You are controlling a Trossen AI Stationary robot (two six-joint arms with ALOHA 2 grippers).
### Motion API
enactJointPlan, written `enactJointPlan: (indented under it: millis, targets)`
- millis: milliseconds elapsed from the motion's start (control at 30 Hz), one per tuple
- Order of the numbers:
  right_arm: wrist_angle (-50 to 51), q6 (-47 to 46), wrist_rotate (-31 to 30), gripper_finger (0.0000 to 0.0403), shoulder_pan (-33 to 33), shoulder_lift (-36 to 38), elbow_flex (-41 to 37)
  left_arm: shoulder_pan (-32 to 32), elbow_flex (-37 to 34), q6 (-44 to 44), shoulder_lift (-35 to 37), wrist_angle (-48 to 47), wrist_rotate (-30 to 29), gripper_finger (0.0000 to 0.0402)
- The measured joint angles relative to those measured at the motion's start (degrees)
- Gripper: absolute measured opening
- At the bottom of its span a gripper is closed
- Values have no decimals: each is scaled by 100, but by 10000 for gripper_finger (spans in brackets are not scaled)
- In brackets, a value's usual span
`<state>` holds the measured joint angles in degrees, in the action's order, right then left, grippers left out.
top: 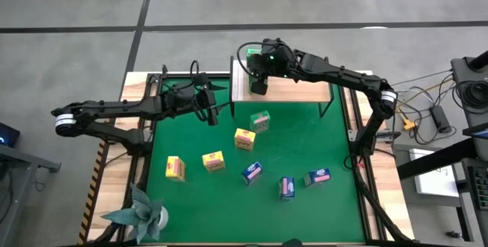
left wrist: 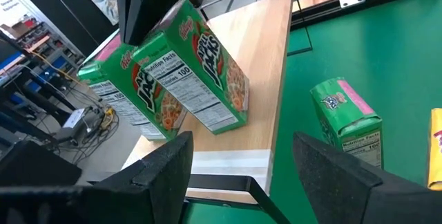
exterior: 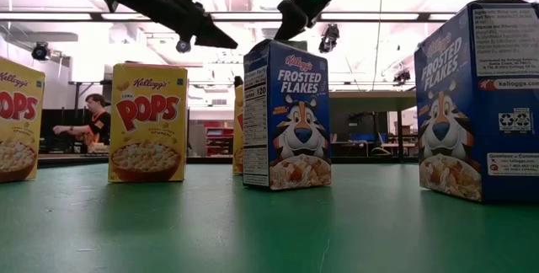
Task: Stack cereal on shelf
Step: Put the left green cereal box on the shelf aligned with the other green cereal box
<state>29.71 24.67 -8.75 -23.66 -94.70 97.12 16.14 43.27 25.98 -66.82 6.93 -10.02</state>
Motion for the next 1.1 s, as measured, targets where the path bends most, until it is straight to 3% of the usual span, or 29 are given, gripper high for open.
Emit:
enactJointPlan:
  millis: [333, 567, 733, 800, 1000, 1100]
  targets:
    - [197, -97, -7, 9, 195, 376, 0, 0, 0, -11, 1, -30, -4, 230]
    - [1234, -208, 606, 9, 631, 573, -17, 0, 0, -2, 3, -54, -4, 230]
    - [1338, -359, 575, 9, 858, 487, -365, 0, 0, 7, 3, -56, -4, 230]
    - [1243, -308, 412, 9, 910, 427, -598, 0, 0, 9, 3, -54, -4, 230]
    - [669, -126, -995, 9, 1109, 352, -1145, 0, 0, 33, 3, -54, -4, 230]
    - [373, -2, -1366, 9, 1141, 340, -1335, 0, 0, 33, 5, -54, -4, 230]
